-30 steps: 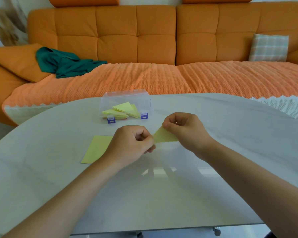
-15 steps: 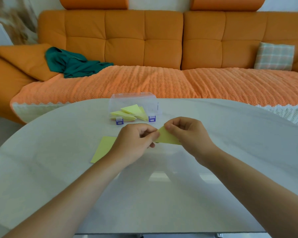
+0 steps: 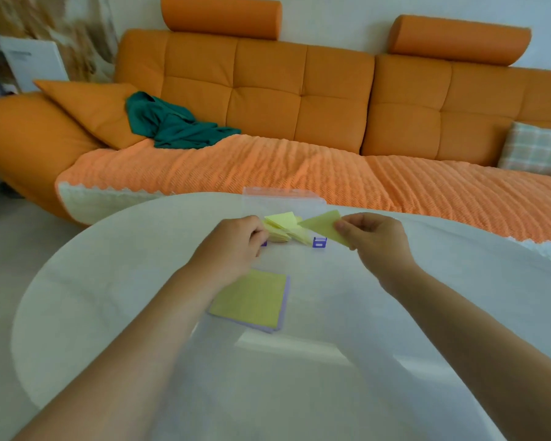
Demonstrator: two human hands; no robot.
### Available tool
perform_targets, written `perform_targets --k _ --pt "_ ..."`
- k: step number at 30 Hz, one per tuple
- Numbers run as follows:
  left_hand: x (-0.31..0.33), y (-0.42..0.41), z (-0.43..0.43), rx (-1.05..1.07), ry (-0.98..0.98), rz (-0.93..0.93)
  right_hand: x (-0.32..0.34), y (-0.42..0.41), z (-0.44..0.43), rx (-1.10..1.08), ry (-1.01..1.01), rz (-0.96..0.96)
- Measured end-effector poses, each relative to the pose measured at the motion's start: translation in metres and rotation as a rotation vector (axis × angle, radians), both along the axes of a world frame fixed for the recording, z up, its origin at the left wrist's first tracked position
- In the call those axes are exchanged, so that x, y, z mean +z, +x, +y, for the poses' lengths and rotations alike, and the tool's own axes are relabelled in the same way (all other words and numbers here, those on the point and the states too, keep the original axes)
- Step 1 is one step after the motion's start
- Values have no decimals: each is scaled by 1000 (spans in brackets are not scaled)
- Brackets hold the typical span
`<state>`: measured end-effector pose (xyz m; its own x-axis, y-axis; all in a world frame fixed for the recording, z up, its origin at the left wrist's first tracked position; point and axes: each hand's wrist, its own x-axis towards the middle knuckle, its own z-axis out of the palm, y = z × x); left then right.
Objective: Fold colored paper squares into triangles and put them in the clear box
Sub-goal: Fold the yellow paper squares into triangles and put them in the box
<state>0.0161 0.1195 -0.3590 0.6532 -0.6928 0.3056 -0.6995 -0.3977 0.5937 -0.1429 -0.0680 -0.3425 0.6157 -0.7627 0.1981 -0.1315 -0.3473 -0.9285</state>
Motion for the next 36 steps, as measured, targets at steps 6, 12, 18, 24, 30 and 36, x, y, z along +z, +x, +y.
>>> perform_targets --k 6,12,18,24,30,36 --pt "-9 26 -1 50 -82 -150 15 79 -5 86 -65 82" --pt "-17 35 -6 36 -61 -256 9 128 -11 180 -159 373" --pt "-31 40 -9 -61 33 -245 -7 142 -10 211 -227 490" --pt "-38 39 -14 -44 134 -321 -11 139 -8 149 -480 582" --pt "-35 39 -14 -70 122 -254 -16 128 -2 266 -420 576" --pt "-24 34 -4 -75 -65 -258 -1 105 1 222 -454 322"
